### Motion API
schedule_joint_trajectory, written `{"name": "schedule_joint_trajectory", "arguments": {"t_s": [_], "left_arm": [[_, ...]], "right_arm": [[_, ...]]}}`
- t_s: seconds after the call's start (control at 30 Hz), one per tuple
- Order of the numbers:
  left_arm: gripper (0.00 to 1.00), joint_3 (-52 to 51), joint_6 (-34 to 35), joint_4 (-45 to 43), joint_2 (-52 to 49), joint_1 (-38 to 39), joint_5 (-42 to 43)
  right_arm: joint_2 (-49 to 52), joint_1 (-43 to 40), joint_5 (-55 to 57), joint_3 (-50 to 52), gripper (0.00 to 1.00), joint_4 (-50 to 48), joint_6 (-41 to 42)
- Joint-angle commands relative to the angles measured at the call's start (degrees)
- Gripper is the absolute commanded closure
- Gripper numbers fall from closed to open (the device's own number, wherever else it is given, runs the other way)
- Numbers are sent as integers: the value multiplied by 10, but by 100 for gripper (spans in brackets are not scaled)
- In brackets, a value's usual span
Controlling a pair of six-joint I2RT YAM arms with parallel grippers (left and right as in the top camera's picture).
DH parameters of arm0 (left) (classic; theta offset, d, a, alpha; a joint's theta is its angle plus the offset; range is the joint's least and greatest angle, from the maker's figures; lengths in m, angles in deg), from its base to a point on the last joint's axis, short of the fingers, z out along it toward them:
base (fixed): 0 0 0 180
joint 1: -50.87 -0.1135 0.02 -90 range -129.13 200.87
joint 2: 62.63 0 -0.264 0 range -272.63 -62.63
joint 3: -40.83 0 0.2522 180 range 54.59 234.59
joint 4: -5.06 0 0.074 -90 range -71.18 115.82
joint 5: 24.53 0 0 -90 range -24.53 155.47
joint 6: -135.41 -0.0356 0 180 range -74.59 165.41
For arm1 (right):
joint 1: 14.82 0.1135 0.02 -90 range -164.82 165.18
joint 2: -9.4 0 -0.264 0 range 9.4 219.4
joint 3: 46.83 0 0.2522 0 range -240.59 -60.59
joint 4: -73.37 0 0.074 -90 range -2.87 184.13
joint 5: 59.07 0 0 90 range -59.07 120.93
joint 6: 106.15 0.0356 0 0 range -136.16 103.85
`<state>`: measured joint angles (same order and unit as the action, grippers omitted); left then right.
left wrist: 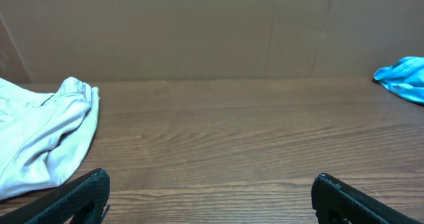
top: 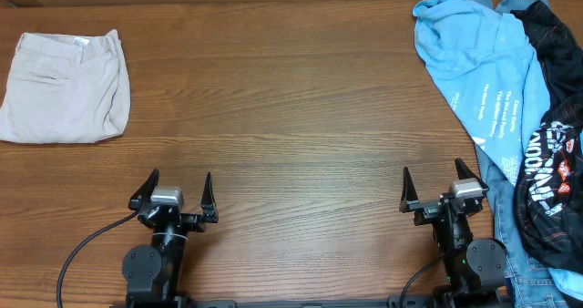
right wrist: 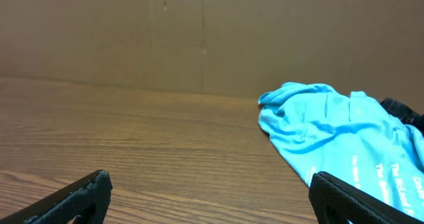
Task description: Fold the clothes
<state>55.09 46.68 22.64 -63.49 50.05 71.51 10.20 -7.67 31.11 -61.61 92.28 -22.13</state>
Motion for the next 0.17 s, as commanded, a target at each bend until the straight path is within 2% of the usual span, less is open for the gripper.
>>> {"name": "schedule_joint_trajectory", "arguments": {"t_s": [0.0,0.13], "left_arm": [[0,-2,-9,0,6,1,4],[0,-2,-9,0,6,1,4]], "right_arm": [[-6,-3,-3,5,0,-4,4],[-6,-3,-3,5,0,-4,4]]}}
